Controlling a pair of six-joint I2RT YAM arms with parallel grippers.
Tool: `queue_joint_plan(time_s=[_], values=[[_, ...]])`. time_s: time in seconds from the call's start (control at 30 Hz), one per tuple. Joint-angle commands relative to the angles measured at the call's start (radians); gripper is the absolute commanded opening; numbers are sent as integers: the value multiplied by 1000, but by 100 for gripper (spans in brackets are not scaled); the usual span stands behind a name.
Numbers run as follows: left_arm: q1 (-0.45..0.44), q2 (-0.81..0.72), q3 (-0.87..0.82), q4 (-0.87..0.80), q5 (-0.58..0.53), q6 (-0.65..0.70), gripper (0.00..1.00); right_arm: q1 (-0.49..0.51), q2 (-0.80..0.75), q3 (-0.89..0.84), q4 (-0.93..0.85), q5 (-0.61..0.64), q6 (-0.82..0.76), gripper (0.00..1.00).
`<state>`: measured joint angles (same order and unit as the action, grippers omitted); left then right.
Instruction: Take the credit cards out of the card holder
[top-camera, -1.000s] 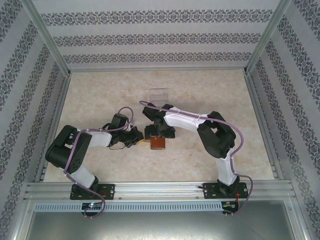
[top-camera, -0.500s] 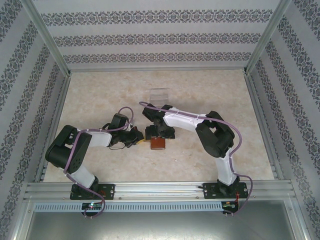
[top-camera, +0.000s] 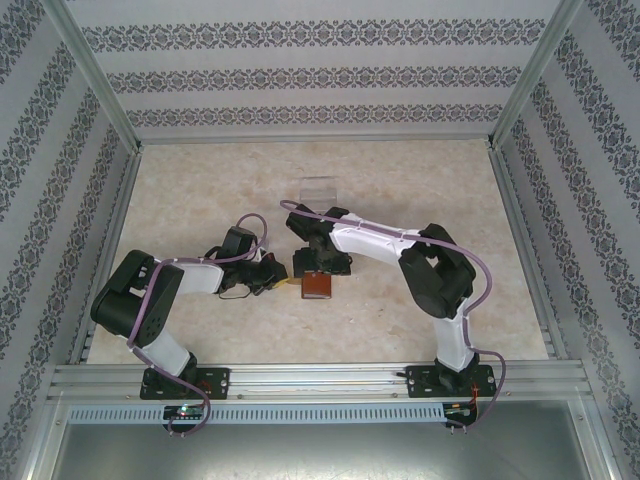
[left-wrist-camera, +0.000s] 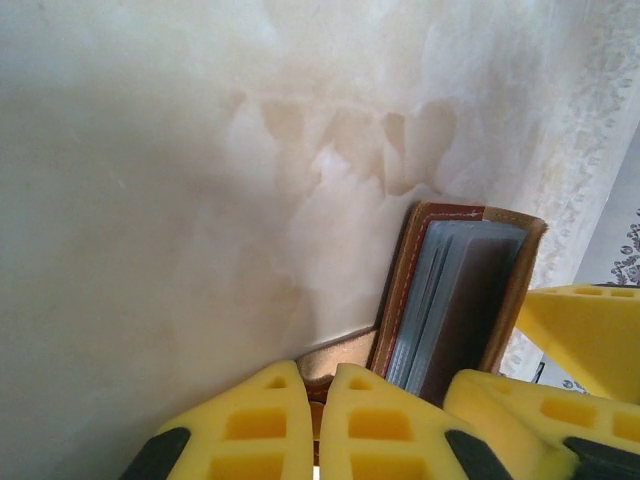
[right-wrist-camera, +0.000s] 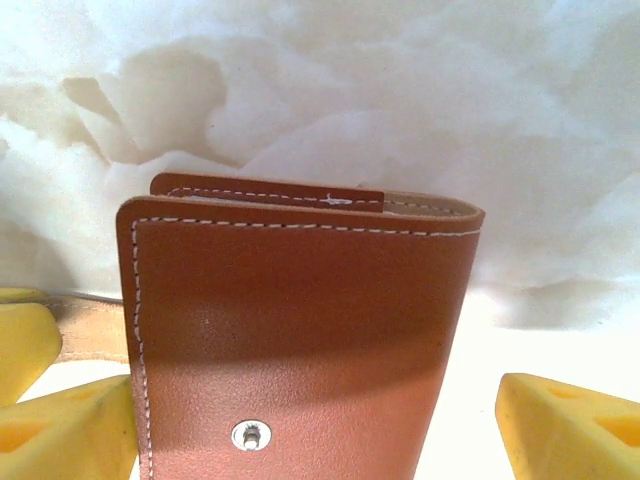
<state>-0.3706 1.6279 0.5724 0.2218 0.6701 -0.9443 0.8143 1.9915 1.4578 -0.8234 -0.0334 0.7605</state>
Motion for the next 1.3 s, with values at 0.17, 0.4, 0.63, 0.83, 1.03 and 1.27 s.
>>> queue_joint_plan(time_s=[0.17, 0.4, 0.63, 0.83, 1.03, 1.27], values=[[-8, 41, -1, -40, -25, 17, 0, -8, -77, -18, -40, 53, -4, 81], [-8, 39, 7, -55, -32, 19, 0, -26, -145, -66, -20, 60, -9, 66], [-7, 30, 21, -84, -42, 26, 0, -60, -191, -118, -7, 42, -21, 47], [-8, 18, 35, -115, -52, 35, 0, -90, -220, -180, 46, -3, -23, 30], [-8, 1, 50, -170, -71, 51, 3, -110, -243, -223, 107, -44, -22, 15], [-8, -67, 114, -352, -164, 136, 22, -127, -274, -279, 193, -90, -11, 6]])
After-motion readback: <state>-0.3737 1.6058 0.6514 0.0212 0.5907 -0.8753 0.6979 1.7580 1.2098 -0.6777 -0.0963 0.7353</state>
